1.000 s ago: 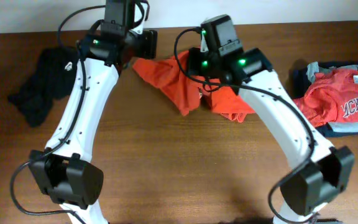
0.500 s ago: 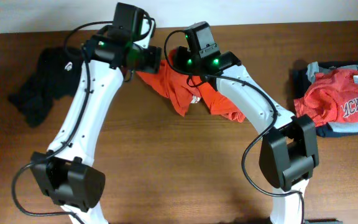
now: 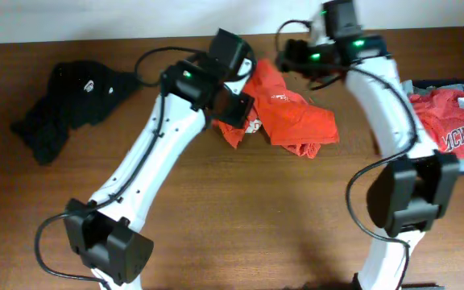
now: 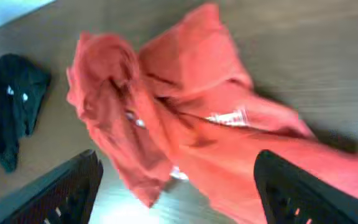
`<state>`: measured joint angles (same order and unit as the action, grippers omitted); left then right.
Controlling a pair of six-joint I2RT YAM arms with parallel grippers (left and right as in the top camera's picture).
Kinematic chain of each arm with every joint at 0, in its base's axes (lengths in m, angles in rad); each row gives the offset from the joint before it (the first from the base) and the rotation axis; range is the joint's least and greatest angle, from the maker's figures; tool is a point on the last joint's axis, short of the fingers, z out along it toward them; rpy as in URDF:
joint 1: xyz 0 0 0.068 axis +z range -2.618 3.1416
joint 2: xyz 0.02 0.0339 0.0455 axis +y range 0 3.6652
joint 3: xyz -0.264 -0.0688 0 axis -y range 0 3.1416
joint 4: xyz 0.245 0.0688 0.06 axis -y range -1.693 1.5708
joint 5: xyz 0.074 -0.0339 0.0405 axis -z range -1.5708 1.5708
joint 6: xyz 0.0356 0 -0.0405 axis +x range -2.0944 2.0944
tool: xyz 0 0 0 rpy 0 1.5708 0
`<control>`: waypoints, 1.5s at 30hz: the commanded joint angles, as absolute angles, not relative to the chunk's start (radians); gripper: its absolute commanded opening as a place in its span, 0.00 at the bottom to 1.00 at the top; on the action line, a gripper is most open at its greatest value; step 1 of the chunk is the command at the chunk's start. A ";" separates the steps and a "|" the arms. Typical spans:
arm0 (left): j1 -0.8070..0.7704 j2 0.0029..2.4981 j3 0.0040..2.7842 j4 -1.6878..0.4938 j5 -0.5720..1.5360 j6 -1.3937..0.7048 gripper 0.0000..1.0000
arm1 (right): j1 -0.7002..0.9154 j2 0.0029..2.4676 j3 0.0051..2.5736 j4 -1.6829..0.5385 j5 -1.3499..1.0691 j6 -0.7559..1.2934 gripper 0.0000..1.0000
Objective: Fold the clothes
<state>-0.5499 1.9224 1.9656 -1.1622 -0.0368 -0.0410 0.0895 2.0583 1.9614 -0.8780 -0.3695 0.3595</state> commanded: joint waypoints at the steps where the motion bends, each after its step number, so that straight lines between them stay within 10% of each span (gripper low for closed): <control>1: -0.574 1.892 1.861 -1.098 -0.146 -0.021 0.65 | 0.016 2.014 1.985 -0.937 -0.514 0.210 0.81; 18: -0.574 2.017 1.552 -0.397 -0.143 -0.371 0.66 | -0.041 2.014 1.985 -1.034 -0.483 0.142 0.82; 45: -0.572 2.145 1.552 -0.344 -0.236 -0.434 0.40 | -0.041 2.015 1.985 -1.086 -0.410 0.108 0.82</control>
